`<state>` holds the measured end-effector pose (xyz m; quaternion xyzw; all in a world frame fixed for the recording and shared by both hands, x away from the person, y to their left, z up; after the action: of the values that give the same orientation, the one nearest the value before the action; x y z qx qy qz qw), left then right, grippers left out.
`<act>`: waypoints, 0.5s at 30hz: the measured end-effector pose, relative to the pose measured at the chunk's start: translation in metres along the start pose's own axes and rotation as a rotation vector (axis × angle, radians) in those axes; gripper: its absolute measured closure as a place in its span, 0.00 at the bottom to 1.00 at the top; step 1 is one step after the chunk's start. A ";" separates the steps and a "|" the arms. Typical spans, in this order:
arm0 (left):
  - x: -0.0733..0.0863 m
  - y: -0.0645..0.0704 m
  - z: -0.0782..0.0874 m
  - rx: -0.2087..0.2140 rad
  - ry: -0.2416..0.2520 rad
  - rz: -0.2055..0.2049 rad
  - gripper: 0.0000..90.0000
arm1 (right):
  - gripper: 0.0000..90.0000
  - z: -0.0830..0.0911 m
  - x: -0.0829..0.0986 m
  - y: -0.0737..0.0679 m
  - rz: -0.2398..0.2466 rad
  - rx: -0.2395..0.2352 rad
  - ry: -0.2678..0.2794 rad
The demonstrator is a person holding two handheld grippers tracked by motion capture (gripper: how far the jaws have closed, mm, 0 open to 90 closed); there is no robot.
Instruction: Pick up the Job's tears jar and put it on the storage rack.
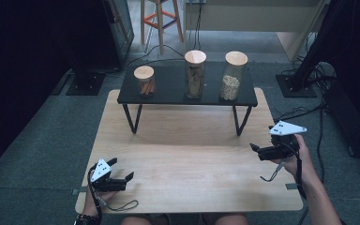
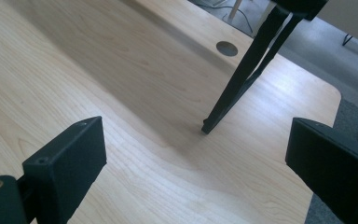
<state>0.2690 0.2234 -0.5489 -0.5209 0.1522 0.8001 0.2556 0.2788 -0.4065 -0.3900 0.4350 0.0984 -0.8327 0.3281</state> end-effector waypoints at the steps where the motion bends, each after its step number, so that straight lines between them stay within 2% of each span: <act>1: 0.000 0.000 0.000 0.000 0.000 0.000 0.04 | 0.05 -0.001 0.002 -0.001 -0.001 0.001 0.001; 15: 0.000 0.001 0.000 -0.002 -0.001 -0.002 0.04 | 0.05 -0.008 0.025 -0.002 -0.012 0.005 0.004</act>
<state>0.2688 0.2228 -0.5489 -0.5209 0.1508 0.8002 0.2560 0.2728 -0.4126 -0.4150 0.4367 0.0998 -0.8342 0.3217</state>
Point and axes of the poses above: each handheld gripper's, and its own axes: z roughly backward along the jaws, x roughly out of its underside, y roughly to its right, the point moved 10 cm from there along -z, roughly forward along the jaws, and after that the axes turned 6 degrees about -x, right-handed, at the moved point
